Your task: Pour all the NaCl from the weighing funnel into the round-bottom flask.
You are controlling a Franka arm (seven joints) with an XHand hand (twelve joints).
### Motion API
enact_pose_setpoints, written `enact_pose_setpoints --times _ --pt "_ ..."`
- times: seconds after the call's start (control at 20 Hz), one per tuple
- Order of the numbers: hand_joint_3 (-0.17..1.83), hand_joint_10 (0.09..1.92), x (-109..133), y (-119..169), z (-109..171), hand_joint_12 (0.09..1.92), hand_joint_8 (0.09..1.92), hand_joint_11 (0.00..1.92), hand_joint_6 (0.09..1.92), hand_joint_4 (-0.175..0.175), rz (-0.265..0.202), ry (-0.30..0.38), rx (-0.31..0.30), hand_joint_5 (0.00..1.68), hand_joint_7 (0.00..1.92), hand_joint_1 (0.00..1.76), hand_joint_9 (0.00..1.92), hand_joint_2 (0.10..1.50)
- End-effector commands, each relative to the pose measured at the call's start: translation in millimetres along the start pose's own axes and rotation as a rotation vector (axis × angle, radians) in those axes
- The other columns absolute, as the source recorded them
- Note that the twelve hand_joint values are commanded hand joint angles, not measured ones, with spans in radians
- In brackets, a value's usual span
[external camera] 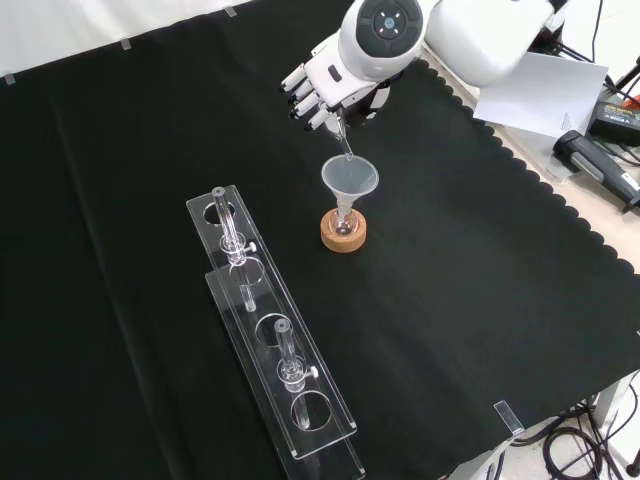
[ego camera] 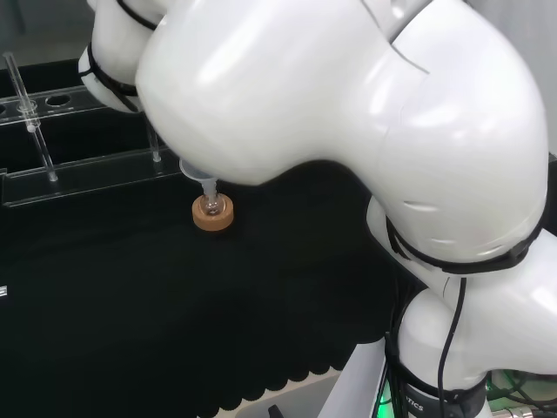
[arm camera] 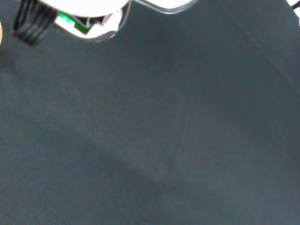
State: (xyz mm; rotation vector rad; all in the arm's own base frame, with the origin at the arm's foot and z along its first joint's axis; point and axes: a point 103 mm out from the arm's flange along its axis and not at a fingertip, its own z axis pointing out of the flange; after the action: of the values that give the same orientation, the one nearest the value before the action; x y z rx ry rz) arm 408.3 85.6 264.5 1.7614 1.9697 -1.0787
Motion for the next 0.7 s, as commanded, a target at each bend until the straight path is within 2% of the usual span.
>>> enact_pose_setpoints --times 0.05,0.7 --pt "0.70 0.38 3.1 -1.9 -8.1 1.20 0.59 0.66 0.73 0.175 0.004 -0.072 -0.004 1.26 0.66 1.12 0.93 0.64" --pt "0.71 0.38 8.7 -4.1 -15.0 1.20 0.59 0.67 0.73 0.175 0.014 -0.161 0.002 1.25 0.65 1.12 0.93 0.64"
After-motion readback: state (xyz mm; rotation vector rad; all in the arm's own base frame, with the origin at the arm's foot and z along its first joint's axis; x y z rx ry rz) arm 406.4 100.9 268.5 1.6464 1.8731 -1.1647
